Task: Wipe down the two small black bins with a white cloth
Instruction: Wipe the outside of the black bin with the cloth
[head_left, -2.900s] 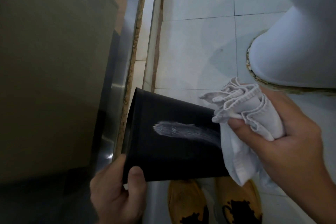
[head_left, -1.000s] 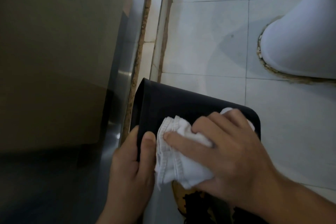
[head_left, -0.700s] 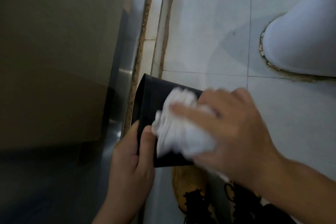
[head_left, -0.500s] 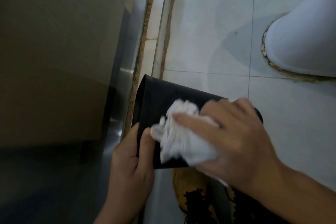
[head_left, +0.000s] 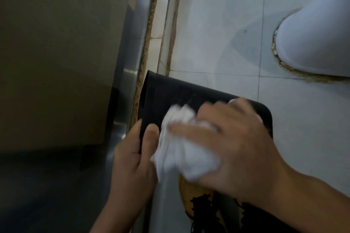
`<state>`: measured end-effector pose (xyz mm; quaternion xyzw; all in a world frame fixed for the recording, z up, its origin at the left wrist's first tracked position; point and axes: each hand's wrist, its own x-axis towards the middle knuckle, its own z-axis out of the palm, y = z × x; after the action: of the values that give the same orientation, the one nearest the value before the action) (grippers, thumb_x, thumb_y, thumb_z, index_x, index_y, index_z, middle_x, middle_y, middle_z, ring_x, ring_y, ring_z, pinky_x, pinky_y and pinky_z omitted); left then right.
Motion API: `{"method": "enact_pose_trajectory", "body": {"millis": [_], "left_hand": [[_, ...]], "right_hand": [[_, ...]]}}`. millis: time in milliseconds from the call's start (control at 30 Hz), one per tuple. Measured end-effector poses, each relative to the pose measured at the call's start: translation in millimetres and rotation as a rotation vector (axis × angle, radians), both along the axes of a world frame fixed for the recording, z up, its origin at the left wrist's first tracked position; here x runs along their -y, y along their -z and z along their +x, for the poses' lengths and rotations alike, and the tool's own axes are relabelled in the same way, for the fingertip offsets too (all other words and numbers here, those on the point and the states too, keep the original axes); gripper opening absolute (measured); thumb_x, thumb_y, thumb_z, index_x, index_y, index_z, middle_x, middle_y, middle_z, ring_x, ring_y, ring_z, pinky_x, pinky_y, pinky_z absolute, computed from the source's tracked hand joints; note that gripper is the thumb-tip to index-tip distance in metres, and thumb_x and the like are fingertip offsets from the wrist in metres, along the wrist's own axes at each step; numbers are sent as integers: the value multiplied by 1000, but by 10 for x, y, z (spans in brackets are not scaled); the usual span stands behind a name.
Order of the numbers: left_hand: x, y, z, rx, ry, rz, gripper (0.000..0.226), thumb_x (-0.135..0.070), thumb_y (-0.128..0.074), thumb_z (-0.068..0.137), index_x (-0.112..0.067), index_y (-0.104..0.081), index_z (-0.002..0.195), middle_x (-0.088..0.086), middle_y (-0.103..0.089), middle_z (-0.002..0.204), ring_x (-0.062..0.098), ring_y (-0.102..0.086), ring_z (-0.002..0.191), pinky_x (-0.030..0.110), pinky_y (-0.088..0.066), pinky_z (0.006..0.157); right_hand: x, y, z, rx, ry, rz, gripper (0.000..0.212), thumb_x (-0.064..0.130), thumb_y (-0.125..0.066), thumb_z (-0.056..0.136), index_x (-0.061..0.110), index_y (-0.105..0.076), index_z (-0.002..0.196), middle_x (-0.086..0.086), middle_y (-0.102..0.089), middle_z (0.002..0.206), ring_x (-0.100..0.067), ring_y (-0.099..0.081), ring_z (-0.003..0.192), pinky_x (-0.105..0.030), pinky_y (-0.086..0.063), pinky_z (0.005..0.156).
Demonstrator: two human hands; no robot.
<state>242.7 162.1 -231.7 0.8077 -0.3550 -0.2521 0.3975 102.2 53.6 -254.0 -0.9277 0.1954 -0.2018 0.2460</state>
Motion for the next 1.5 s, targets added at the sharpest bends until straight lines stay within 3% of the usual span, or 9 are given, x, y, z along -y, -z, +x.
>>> {"method": "enact_pose_trajectory", "body": {"millis": [67, 200, 400, 567, 800, 1033, 1167, 1333, 1500], "left_hand": [[-7, -16, -21, -4, -10, -6, 32, -42, -40, 90, -22, -54, 70, 0, -58, 62, 7, -52, 48, 23, -40, 42], [31, -22, -27, 77, 30, -5, 32, -36, -38, 95, -24, -53, 69, -2, -57, 67, 2, -51, 50, 8, -34, 42], [-23, -5, -8, 41, 3, -9, 28, -38, -41, 90, -21, -55, 73, 1, -58, 65, 12, -53, 51, 31, -42, 44], [65, -31, -30, 90, 20, -1, 35, -42, -37, 94, -22, -55, 71, -1, -57, 66, 6, -51, 51, 16, -33, 41], [23, 18, 16, 96, 8, 7, 20, -34, -46, 87, -33, -58, 72, -15, -64, 67, -2, -57, 54, 10, -43, 45], [35, -39, -88, 70, -27, 2, 32, -30, -44, 98, -26, -55, 68, -12, -55, 59, -2, -48, 49, 5, -31, 43], [13, -17, -99, 80, -32, 7, 23, -25, -46, 99, -20, -60, 82, -23, -62, 68, -11, -55, 58, -1, -35, 50], [-21, 22, -36, 50, -64, -13, 22, -44, -44, 88, -52, -64, 90, -20, -69, 87, -4, -65, 75, 10, -48, 59], [-5, -8, -88, 85, -63, -1, 25, -46, -41, 90, -54, -63, 82, -5, -64, 80, 2, -58, 59, 18, -40, 48]], "right_hand": [[9, 7, -60, -22, -90, -12, 54, 60, -68, 80, 27, -69, 123, 2, -59, 95, -16, -51, 82, -31, -29, 79], [196, 43, 2, -28, 282, 142, 55, 56, -57, 81, 22, -68, 124, 0, -62, 92, -23, -58, 79, -34, -33, 75], [-1, 70, -15, 45, 74, 14, 48, 54, -63, 82, 22, -73, 116, -2, -64, 91, -18, -52, 82, -30, -26, 82], [310, 170, -127, -66, 514, 246, 44, 57, -56, 80, 26, -68, 109, 4, -57, 83, -23, -58, 75, -42, -42, 73], [-90, 174, -40, 112, 143, -13, 53, 57, -68, 82, 23, -70, 123, -1, -61, 91, -19, -55, 80, -36, -37, 79], [316, 686, -692, 46, 687, 204, 38, 43, -61, 85, 11, -73, 103, -7, -60, 80, -30, -60, 72, -55, -47, 70], [103, 438, -339, 45, 640, 70, 48, 49, -66, 79, 18, -72, 115, -5, -60, 86, -29, -58, 78, -44, -40, 74], [-62, 218, 154, 169, 311, -108, 54, 59, -65, 84, 20, -72, 121, -4, -63, 89, -24, -57, 79, -37, -35, 76], [284, 537, -254, 60, 601, 3, 47, 49, -59, 85, 18, -71, 117, -5, -60, 85, -27, -57, 78, -38, -34, 74]]}}
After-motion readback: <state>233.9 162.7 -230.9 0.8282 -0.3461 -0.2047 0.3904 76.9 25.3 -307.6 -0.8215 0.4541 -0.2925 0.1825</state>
